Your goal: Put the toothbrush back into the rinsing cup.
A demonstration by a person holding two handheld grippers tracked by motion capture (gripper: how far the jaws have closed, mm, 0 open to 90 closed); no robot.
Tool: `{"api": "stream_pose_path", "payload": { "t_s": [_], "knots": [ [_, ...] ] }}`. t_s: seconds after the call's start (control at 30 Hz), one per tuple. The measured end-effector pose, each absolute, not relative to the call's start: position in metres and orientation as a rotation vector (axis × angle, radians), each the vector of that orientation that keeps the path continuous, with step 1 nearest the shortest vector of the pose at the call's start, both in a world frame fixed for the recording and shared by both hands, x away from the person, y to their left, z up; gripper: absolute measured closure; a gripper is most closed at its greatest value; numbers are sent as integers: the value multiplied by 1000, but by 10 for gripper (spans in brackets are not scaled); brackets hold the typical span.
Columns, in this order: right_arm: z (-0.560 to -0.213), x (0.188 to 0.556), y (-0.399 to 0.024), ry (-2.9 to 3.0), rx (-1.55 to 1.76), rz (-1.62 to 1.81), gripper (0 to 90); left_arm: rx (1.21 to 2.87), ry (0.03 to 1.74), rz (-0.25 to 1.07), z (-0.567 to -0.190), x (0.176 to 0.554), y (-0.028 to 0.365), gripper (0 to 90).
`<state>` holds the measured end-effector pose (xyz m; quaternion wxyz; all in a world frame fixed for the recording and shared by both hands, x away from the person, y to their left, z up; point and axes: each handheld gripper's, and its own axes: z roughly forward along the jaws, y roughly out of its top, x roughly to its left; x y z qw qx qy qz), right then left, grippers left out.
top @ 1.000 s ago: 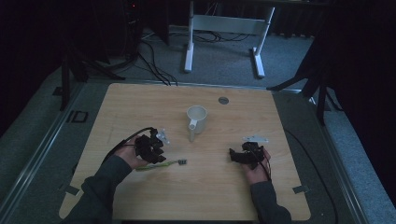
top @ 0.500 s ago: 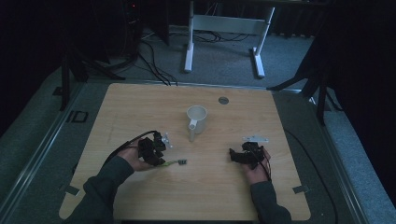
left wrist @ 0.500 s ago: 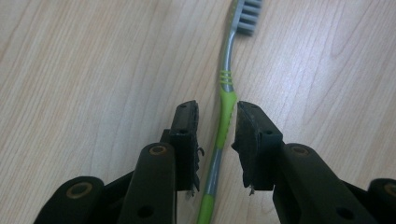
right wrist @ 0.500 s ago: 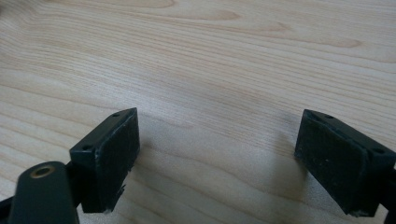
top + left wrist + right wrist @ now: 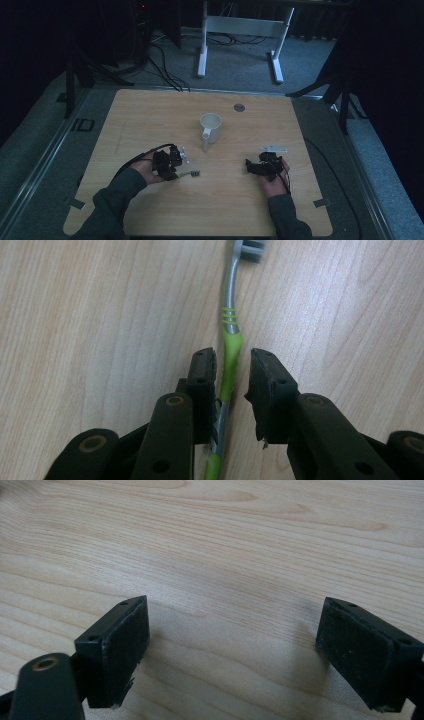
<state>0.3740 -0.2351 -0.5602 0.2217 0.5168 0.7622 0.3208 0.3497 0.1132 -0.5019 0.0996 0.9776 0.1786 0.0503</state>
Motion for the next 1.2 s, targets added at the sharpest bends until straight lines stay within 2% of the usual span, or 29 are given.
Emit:
{"api": "stream_pose_path", "payload": {
  "t_s": [1.2],
  "knots": [
    [-560, 374, -235, 2106, 1429, 887, 135, 3033, 466, 126, -517, 356, 96, 797]
  ]
}}
